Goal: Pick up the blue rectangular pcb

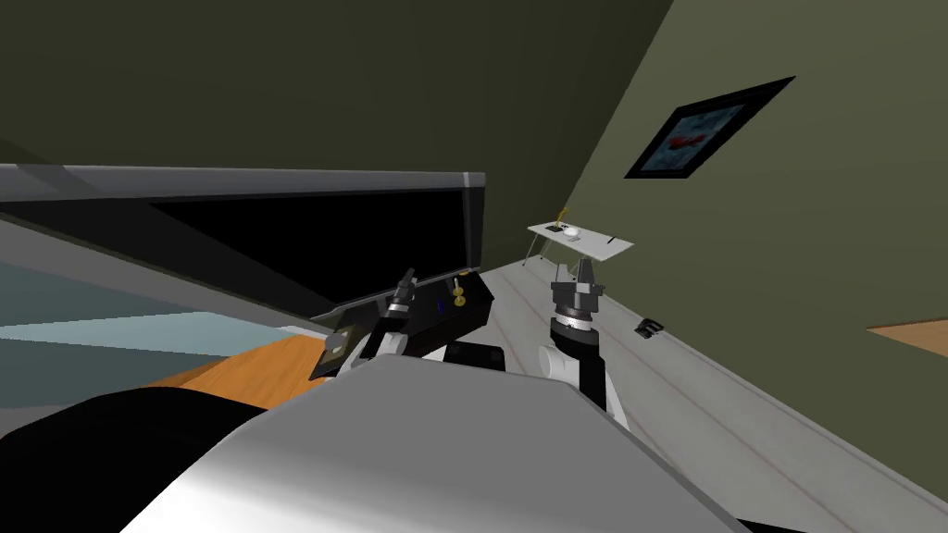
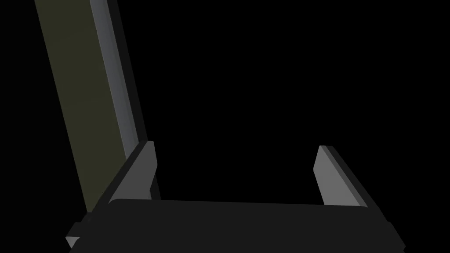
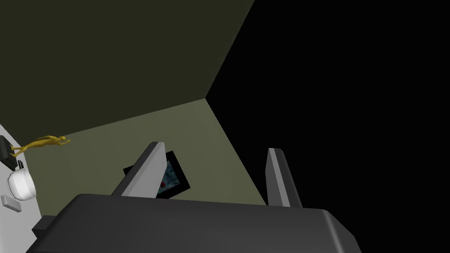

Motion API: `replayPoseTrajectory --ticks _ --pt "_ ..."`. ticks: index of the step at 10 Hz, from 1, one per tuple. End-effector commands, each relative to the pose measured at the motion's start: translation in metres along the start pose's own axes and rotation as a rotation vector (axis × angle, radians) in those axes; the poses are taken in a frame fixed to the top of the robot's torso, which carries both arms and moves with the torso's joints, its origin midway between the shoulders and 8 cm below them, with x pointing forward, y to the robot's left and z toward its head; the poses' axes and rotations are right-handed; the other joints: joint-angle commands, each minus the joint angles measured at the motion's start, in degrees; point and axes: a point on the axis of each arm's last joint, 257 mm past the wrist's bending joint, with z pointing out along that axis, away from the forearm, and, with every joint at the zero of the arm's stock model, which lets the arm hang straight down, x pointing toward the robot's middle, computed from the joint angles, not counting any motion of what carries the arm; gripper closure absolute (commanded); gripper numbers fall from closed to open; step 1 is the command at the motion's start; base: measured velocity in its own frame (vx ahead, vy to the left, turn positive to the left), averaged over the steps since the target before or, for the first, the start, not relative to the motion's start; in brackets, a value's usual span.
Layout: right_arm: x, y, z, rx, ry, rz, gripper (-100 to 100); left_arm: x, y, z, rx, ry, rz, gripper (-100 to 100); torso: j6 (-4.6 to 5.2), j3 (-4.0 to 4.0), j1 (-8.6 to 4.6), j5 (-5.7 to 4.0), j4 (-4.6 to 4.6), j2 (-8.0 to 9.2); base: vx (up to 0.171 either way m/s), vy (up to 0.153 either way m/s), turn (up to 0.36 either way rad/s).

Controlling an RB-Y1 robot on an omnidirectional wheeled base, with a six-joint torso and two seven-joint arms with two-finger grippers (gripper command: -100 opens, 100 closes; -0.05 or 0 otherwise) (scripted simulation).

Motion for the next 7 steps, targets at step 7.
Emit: replayPoseTrajectory --ticks 7 --pt "0.0 0.0 0.0 0.0 0.0 0.0 0 0.004 0.115 -0.048 -0.319 0.052 0.032 -100 0.0 -0.08 -0.04 -0.01 -0.03 -0.14 -0.061 0.093 -0.23"
